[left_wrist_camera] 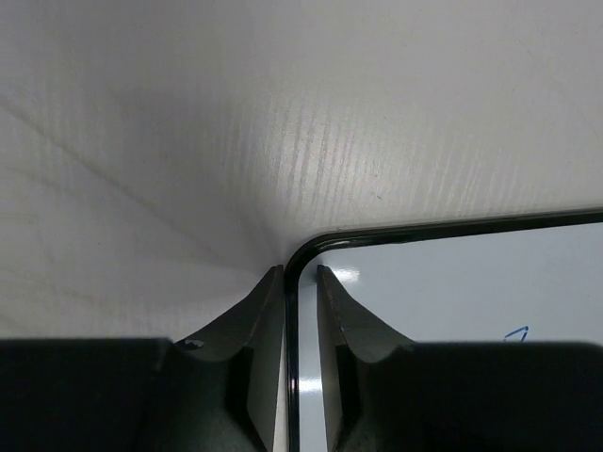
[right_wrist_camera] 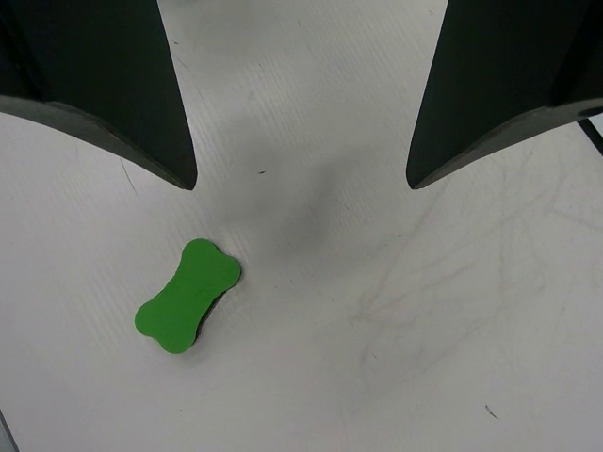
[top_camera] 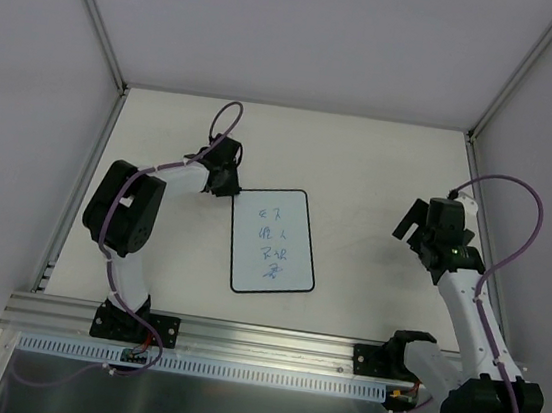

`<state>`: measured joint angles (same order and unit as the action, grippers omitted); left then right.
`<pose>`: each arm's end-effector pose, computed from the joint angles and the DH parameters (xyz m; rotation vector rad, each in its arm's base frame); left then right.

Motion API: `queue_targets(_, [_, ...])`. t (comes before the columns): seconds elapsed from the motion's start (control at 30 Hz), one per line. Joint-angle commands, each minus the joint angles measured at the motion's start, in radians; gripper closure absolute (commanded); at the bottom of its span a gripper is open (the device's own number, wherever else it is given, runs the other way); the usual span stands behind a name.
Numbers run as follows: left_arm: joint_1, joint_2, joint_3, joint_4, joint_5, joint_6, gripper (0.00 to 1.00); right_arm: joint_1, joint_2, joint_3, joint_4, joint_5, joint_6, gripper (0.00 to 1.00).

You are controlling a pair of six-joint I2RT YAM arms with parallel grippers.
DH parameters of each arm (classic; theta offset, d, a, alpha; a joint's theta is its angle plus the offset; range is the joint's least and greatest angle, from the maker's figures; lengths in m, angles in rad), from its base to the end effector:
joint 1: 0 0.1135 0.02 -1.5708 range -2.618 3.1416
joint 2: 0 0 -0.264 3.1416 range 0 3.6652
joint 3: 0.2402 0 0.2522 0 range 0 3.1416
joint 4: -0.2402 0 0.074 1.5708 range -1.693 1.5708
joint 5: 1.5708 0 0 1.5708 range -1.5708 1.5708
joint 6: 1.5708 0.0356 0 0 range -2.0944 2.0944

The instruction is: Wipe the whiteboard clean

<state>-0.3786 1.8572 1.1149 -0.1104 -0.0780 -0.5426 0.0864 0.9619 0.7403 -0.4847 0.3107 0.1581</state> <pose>0.3613 -0.1407 0.1629 -0.2360 2.4348 -0.3226 0.2034 0.0067 0.2647 0.2421 2.2332 -0.2222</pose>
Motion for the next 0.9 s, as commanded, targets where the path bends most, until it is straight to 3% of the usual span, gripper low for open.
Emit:
queue_targets(0.0, [-0.02, 0.048, -0.009, -0.035, -0.055, 0.036, 0.83, -0.034, -0.008, -0.002, -0.009, 0.025, 0.035, 0.01])
queue_targets(0.17, [-0.023, 0.053, -0.017, -0.038, -0.057, 0.046, 1.0, -0.082, 0.061, 0.007, -0.026, 0.004, 0.092, 0.01])
queue_targets(0.5, [-0.023, 0.053, -0.02, -0.054, -0.074, 0.052, 1.0, -0.221, 0.261, 0.025, -0.028, -0.027, 0.166, 0.02])
queue_targets(0.8, [-0.023, 0.062, -0.012, -0.058, -0.078, 0.05, 1.0, -0.292, 0.411, 0.074, -0.018, 0.004, 0.173, 0.18])
queue_targets(0.87, [-0.023, 0.062, -0.012, -0.058, -0.078, 0.05, 1.0, -0.303, 0.417, 0.08, -0.005, 0.01, 0.169, 0.27])
